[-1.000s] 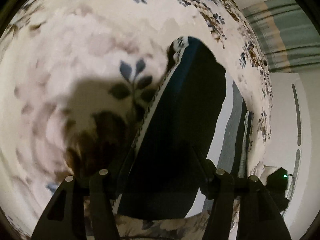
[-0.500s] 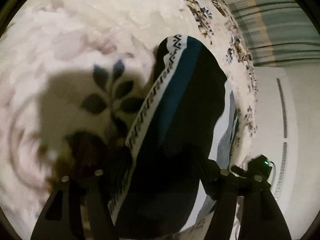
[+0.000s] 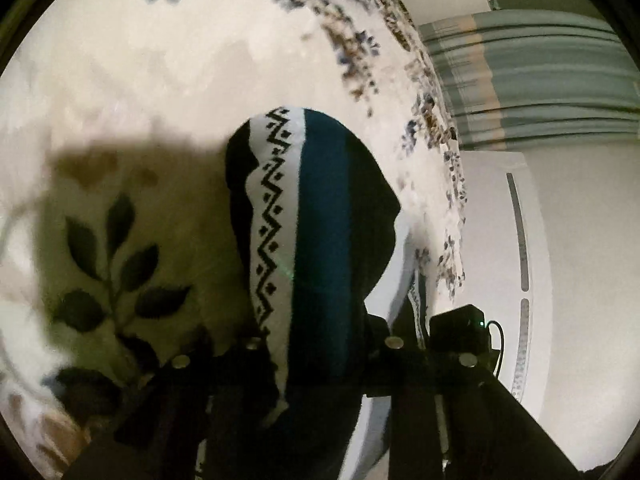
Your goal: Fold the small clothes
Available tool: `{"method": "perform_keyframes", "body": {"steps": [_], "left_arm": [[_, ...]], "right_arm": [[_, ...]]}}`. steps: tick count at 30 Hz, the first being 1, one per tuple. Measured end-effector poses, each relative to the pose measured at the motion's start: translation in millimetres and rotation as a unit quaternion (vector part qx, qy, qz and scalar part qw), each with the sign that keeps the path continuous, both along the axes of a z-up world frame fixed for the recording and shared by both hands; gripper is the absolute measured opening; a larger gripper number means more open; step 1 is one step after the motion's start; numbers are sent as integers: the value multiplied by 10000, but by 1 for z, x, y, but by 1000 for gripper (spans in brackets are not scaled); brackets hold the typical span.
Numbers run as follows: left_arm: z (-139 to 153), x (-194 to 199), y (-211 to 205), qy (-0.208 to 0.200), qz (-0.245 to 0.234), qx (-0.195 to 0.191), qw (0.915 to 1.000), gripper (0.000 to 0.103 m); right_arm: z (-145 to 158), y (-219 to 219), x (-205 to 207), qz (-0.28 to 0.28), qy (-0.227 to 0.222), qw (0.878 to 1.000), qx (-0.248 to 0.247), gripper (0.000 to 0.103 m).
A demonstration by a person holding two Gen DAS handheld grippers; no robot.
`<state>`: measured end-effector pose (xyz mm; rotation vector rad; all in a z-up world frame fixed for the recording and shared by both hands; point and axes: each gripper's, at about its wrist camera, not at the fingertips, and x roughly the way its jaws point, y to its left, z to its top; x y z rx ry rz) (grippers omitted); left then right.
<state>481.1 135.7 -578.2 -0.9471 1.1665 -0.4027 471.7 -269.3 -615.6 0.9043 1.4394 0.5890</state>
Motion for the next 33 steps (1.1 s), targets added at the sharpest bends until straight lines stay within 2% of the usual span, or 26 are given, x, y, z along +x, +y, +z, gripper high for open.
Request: {"method": "perform_keyframes", "body": {"steps": [5,9,13,17,21,26,28,29,30,31,32,33], "left_arm": [[34,31,-6,-173,-318,177,9992,20],[59,78,-19,-326,-485,238,9980,20],[71,146,-39,-504,-693,318,9958,20],[63,209,-63,-581,-877,508,9931,20],[31,262,-83,-441,-1078,718,9906,20],[4,276,-90,-185,-1139,1042,9878,22],[10,273,-93,-265,-1149,1344,9839,33],[14,270,-97,-304,-1146,1662,9789,38],[23,265,-101,-346,-1097,2096,9710,43],[27,263,-104,-407,-1048,2271,9674,44],[37,256,-109,-560,-983,2640,9579,46],[43,249,-113,-683,-918,2931,9492,51]], "right_arm": [[41,-11,5,-210,-254,9994,-108,23],[80,-30,43,-392,-489,9978,-207,23],[101,-51,94,-651,-692,9946,-422,23],[99,-76,151,-916,-757,9908,-652,23],[79,-96,205,-1011,-639,9876,-1018,23],[58,-84,240,-658,-547,9833,-1607,25],[61,-81,238,-543,-578,9758,-2036,35],[59,-75,233,-515,-592,9704,-2282,51],[67,-70,227,-440,-682,9539,-2890,69],[73,-66,223,-426,-712,9415,-3267,78],[76,-67,213,-426,-734,9301,-3574,93],[83,-64,198,-426,-786,9136,-3967,100]]}}
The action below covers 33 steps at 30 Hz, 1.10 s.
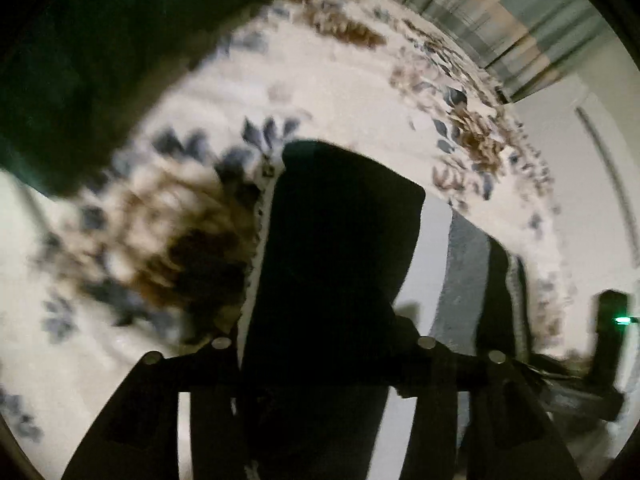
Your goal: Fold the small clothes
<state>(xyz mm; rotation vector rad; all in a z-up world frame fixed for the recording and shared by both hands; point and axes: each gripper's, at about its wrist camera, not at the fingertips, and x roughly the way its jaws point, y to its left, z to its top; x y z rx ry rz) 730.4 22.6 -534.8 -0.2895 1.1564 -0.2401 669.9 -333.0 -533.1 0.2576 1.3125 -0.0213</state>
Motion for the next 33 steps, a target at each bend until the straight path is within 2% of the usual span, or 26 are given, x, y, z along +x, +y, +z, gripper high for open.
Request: {"method": "perform_keyframes", "body": {"steps": [2,3,4,8,11,18,21,27,33], "left_arm": [[12,-14,-7,-275,63,505,9983,72],[15,-20,-10,-343,39,625,9974,96],[22,-30,-14,-412,3,709,9966,103],[51,-62,-26,-757,-42,1108,9909,103],[74,-79,-31,-829,-36,1191,9894,103],[148,-141,-37,-1088,6,1190,9869,103],[185,-174,-39,-1178,94,1414,9829,103],[259,-247,-37,-1441,215,1623,9759,103],[332,-319,-36,-1702,190,1588,9723,103]], "right_arm": [[12,4,-17,-66,-152,9983,-558,103],[21,12,-25,-120,-267,9954,-912,103],[28,15,-36,-196,-362,9921,-1183,103],[59,35,-64,-478,-704,9796,-1820,103],[87,51,-80,-622,-879,9736,-2013,103],[166,63,-161,-746,-1202,9650,-2208,103],[209,69,-201,-793,-1366,9618,-2234,103],[297,85,-284,-864,-1727,9543,-2282,103],[390,101,-371,-923,-2211,9416,-2367,103]]}}
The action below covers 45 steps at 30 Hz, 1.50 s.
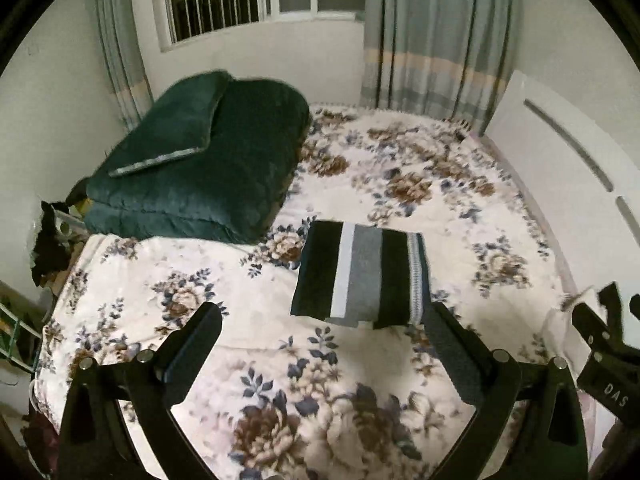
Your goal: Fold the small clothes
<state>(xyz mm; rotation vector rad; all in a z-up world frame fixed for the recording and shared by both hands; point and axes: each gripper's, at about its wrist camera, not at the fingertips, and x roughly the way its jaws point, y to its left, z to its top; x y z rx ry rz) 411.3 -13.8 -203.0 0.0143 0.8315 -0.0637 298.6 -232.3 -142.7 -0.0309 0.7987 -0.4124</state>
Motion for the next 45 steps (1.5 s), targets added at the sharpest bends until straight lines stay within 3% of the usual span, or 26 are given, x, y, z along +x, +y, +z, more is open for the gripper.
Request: {"method": "perform_keyframes", "body": {"steps": [5,13,21,32,45], "left_arm": [[54,-61,-4,-266,-72,-44,9996,103],[124,-141,-3,-695,-103,-100,9975,103],[159,-188,4,-937,45,-201,9954,103],[170,-216,1,-1018,103,-206,9945,103],[171,-226,0,-1067,166,-146,9940,103]], "right_arm": [[67,13,-73,96,-338,9993,-92,103],[144,22,-168,207,-788,9966,-85,103],[198,34,-239,330,-1197,9922,-99,103],[223,46,-281,502,-1296,9902,-109,103],[224,45,-287,527,-1296,9902,-52,103]]}}
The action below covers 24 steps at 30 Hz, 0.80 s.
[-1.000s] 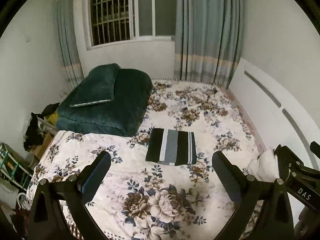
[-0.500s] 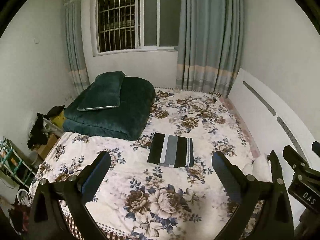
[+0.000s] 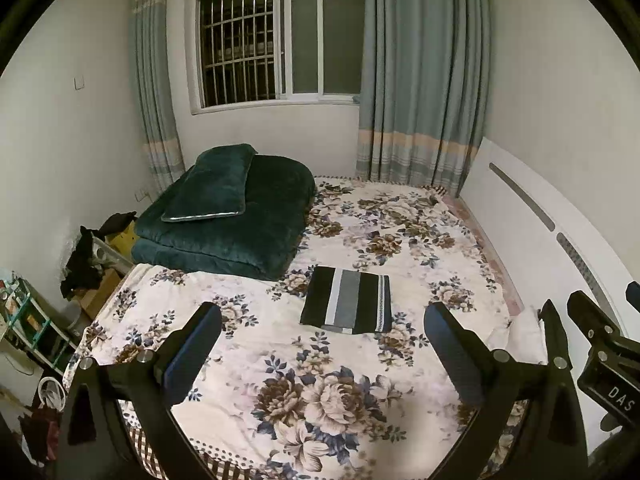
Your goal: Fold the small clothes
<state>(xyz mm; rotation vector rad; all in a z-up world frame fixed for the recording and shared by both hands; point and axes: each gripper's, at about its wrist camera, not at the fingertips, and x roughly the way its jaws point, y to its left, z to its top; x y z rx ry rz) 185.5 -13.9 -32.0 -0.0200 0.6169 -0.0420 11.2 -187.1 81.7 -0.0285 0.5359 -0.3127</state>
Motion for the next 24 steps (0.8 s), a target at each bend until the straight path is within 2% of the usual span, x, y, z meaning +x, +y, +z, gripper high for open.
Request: {"method": "perform_keyframes", "body": {"steps": [24], "left_arm": [[0,-1,1,-24,8,13,10000,103]], "right_arm": [[12,11,5,192,39,9998,49,103]]}}
